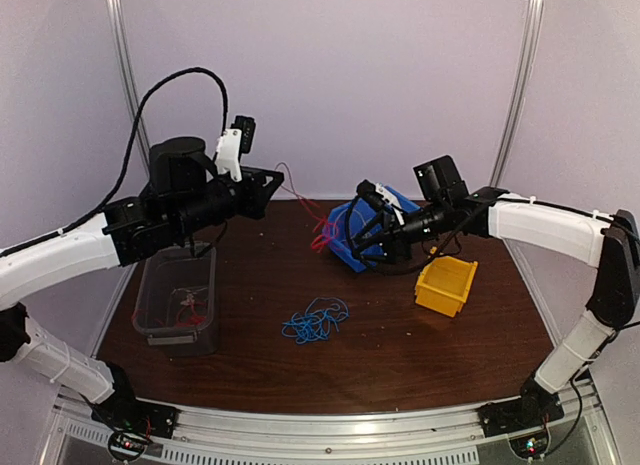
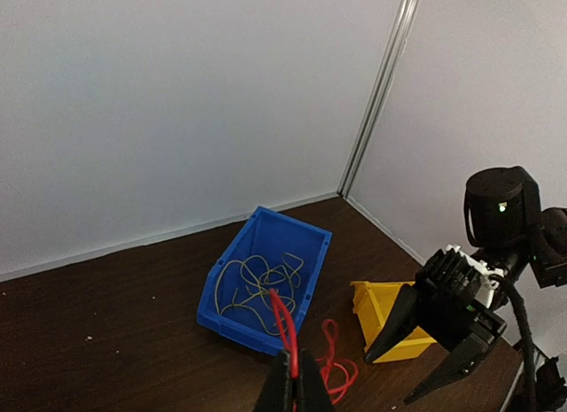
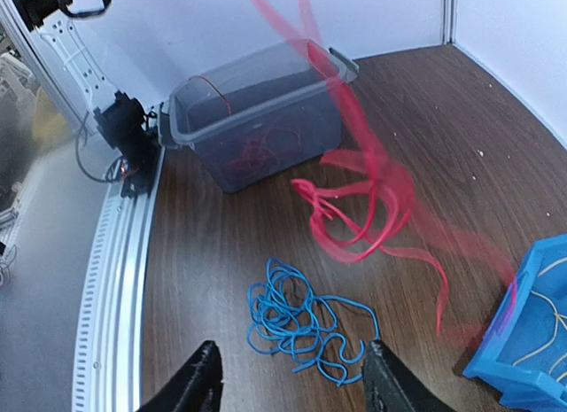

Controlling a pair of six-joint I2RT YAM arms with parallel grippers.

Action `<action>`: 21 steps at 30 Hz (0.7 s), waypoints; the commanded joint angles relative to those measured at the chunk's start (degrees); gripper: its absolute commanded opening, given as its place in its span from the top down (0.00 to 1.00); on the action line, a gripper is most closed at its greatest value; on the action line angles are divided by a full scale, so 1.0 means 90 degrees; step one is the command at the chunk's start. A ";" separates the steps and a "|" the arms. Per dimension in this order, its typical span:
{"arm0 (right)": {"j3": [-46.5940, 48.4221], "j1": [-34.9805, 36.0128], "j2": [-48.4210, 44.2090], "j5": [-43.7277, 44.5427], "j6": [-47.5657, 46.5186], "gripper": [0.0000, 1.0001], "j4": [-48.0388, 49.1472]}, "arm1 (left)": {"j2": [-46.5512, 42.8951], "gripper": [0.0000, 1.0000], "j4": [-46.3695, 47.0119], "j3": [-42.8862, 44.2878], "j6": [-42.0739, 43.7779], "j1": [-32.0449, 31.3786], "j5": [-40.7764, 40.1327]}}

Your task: Untangle the cables

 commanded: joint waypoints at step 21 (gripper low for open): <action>0.0583 0.0308 0.0794 -0.0111 0.1816 0.44 0.1240 | 0.0446 1.00 0.1180 -0.0034 -0.0943 -0.0225 0.1279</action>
